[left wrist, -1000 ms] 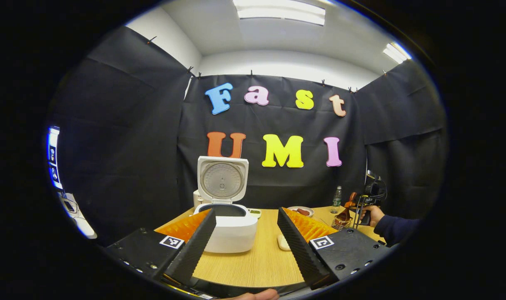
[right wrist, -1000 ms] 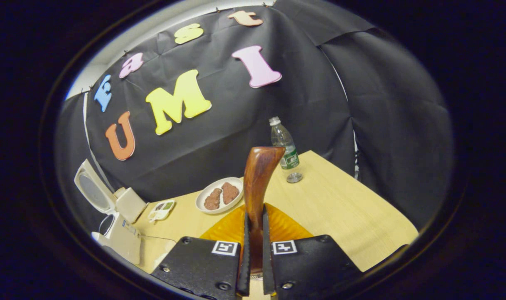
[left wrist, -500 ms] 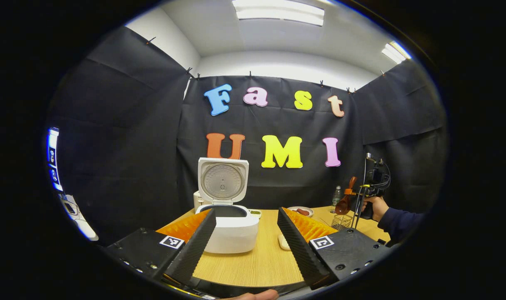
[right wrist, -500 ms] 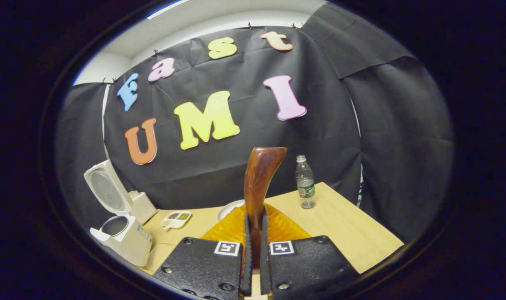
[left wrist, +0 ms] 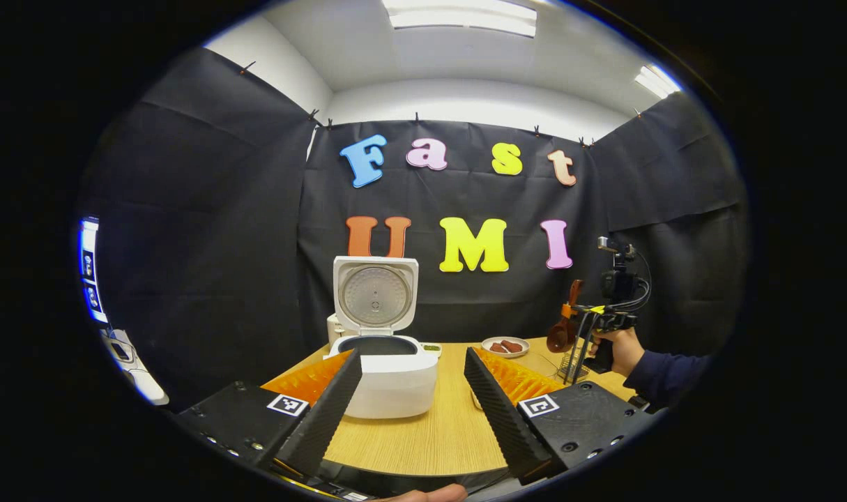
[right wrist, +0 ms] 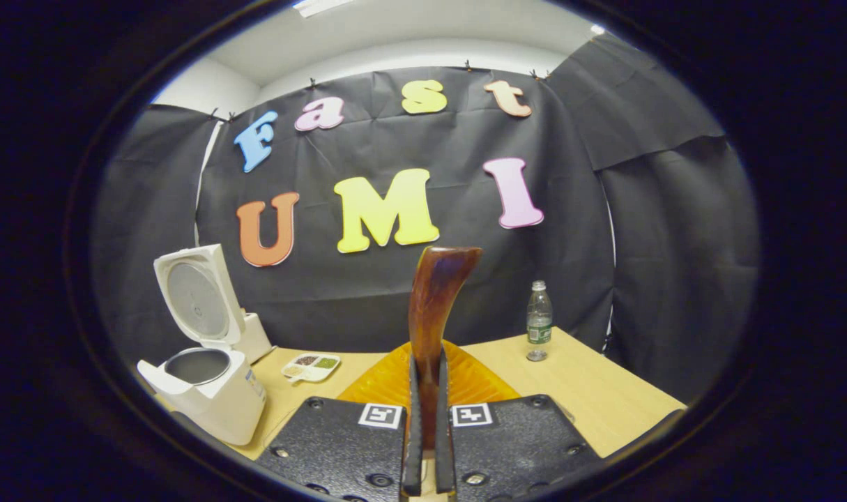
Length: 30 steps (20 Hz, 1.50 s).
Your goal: Close the left gripper, press the button to open the rice cooker; take a wooden spoon from the chopstick holder with the right hand, scoop a spoonful of rice and pour it into the rice cooker, then put the wooden spoon back into the chopstick holder.
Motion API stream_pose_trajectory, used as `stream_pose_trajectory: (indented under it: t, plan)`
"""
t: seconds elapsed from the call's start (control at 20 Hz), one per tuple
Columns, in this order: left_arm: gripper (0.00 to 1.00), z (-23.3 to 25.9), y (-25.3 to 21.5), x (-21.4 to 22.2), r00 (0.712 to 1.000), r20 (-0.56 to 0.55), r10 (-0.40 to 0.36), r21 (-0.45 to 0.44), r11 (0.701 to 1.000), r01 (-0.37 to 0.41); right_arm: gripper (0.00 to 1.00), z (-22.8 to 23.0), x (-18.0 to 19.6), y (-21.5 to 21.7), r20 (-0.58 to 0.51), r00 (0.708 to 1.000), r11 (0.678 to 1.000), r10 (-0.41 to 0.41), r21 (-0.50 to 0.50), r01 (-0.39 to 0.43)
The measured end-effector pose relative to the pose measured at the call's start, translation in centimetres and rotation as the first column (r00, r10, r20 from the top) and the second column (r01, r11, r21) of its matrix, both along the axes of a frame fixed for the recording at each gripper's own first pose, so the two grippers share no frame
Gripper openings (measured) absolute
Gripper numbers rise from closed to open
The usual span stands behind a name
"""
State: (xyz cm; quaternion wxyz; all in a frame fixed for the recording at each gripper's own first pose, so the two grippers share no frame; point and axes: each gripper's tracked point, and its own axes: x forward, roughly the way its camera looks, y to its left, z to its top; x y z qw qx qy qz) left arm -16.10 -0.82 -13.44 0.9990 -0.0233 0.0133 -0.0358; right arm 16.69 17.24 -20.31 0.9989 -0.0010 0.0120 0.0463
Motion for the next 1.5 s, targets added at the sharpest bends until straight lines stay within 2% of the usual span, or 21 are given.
stream_pose_trajectory:
  t: [0.15,0.3,0.45,0.6,0.7,0.9,1.0,1.15,1.5]
  plan:
    - [0.94,-1.1,-0.1,0.3,1.0,-0.03,-0.006,0.009,1.0,0.006,0.13,-3.4,-0.2,2.6,-0.015,1.0,0.996,0.007,-0.085,-0.009]
    - [0.94,-1.9,0.1,0.5,0.999,-0.046,-0.003,0.007,1.0,0.003,0.13,-7.9,0.2,4.3,-0.08,0.997,0.988,0.016,-0.152,-0.028]
    - [0.95,-2.1,0.4,0.6,0.999,-0.049,-0.001,-0.005,1.0,0.0,0.13,-11.4,1.0,2.5,-0.113,0.99,0.962,-0.082,-0.269,0.049]
    - [0.94,-2.3,0.4,0.9,0.999,-0.05,-0.001,-0.011,1.0,0.001,0.13,-13.3,0.7,2.5,-0.123,0.988,0.953,-0.097,-0.299,0.056]
    - [0.95,-2.7,0.2,1.0,0.998,-0.059,-0.005,-0.016,1.0,0.004,0.13,-13.7,-0.1,2.5,-0.134,0.985,0.959,-0.111,-0.273,0.071]
    - [0.95,-2.8,0.2,0.9,0.998,-0.059,-0.009,-0.018,1.0,0.008,0.13,-14.6,-1.0,3.9,-0.197,0.977,0.978,-0.084,-0.204,0.043]
    - [0.95,-2.6,-0.2,1.0,0.999,-0.051,-0.019,-0.019,1.0,0.018,0.13,-14.9,-1.3,4.8,-0.224,0.973,0.986,-0.052,-0.164,0.015]
    - [0.94,-2.4,-0.1,1.0,0.999,-0.044,-0.022,-0.012,1.0,0.021,0.13,-15.4,-1.7,7.1,-0.279,0.96,0.998,0.024,-0.043,-0.037]
    - [0.95,-2.8,0.3,1.0,0.999,-0.05,-0.017,-0.029,0.999,0.016,0.13,-16.0,-1.7,10.8,-0.419,0.891,0.983,0.174,0.135,-0.128]
